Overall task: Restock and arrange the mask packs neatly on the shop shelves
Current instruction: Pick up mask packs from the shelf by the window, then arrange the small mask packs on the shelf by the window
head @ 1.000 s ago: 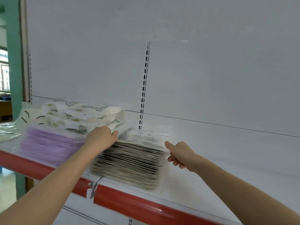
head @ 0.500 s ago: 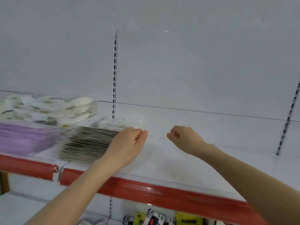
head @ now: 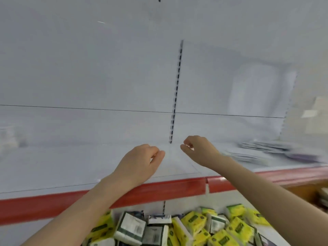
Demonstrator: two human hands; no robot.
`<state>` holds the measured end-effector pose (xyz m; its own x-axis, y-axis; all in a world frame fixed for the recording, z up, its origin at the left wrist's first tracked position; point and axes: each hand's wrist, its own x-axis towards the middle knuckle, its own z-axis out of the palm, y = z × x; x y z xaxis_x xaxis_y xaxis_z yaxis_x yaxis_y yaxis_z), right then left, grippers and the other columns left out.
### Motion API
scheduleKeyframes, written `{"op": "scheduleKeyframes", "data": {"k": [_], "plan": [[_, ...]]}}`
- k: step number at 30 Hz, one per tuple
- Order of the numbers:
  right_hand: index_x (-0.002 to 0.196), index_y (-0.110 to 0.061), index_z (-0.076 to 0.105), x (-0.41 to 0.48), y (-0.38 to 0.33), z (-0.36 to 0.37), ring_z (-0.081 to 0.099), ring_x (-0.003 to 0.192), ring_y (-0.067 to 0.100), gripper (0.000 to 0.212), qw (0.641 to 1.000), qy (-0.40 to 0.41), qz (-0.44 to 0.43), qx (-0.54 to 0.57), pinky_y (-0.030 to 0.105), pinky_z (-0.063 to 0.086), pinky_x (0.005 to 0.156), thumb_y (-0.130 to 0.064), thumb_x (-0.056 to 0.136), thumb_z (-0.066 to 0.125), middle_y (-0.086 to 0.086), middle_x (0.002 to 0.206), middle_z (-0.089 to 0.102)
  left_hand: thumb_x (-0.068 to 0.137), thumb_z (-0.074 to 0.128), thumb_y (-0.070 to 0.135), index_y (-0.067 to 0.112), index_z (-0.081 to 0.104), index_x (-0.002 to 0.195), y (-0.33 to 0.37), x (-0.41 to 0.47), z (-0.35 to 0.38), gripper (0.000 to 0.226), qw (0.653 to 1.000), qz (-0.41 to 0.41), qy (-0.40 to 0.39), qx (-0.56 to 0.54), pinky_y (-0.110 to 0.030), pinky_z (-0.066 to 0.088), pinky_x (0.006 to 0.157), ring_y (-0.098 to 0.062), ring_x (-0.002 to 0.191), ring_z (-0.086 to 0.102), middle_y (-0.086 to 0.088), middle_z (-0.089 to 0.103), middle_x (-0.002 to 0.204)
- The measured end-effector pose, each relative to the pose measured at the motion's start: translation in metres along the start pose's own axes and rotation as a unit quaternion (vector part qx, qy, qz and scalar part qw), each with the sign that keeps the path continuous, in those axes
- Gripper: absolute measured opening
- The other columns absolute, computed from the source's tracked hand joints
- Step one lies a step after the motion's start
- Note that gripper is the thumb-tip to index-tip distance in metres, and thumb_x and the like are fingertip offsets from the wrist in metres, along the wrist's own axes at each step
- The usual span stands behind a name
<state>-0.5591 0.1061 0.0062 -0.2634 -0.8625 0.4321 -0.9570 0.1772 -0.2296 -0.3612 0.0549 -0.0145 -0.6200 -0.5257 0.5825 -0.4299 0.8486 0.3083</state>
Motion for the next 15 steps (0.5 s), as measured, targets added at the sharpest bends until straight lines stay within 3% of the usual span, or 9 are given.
{"op": "scheduleKeyframes", "data": {"k": [5, 9, 12, 15], "plan": [[0.115, -0.010, 0.059, -0.027, 0.085, -0.030, 0.054, 0.105, 0.024, 0.032, 0.998, 0.029, 0.048, -0.013, 0.031, 0.041, 0.083, -0.033, 0.095, 0.046, 0.007, 0.113, 0.060, 0.097, 0.037, 0.039, 0.015, 0.053, 0.073, 0.061, 0.041, 0.050, 0.037, 0.998, 0.039, -0.044, -0.026, -0.035, 0.044, 0.076, -0.021, 0.079, 0.054, -0.003, 0.057, 0.079], [0.108, -0.010, 0.060, -0.038, 0.135, -0.043, 0.054, 0.097, 0.024, 0.028, 0.996, 0.044, 0.081, -0.016, 0.032, 0.041, 0.080, -0.031, 0.094, 0.048, 0.006, 0.102, 0.059, 0.097, 0.037, 0.038, 0.021, 0.046, 0.064, 0.097, 0.069, 0.077, 0.038, 0.995, 0.070, -0.072, -0.027, -0.034, 0.043, 0.074, -0.020, 0.076, 0.050, 0.001, 0.050, 0.073], [0.103, -0.010, 0.060, -0.042, 0.165, -0.045, 0.045, 0.084, 0.017, 0.026, 0.994, 0.048, 0.097, -0.020, 0.029, 0.036, 0.073, -0.031, 0.094, 0.048, -0.001, 0.091, 0.048, 0.097, 0.036, 0.039, 0.016, 0.052, 0.074, 0.112, 0.083, 0.094, 0.037, 0.991, 0.092, -0.092, -0.013, -0.030, 0.042, 0.073, -0.019, 0.078, 0.051, 0.001, 0.051, 0.076], [0.103, -0.009, 0.059, -0.044, 0.187, -0.047, 0.044, 0.082, 0.015, 0.027, 0.992, 0.047, 0.113, -0.029, 0.029, 0.036, 0.072, -0.030, 0.094, 0.047, -0.003, 0.091, 0.046, 0.097, 0.035, 0.040, 0.022, 0.048, 0.075, 0.117, 0.099, 0.107, 0.032, 0.988, 0.107, -0.107, -0.009, -0.029, 0.041, 0.072, -0.016, 0.078, 0.049, 0.005, 0.047, 0.075]]}}
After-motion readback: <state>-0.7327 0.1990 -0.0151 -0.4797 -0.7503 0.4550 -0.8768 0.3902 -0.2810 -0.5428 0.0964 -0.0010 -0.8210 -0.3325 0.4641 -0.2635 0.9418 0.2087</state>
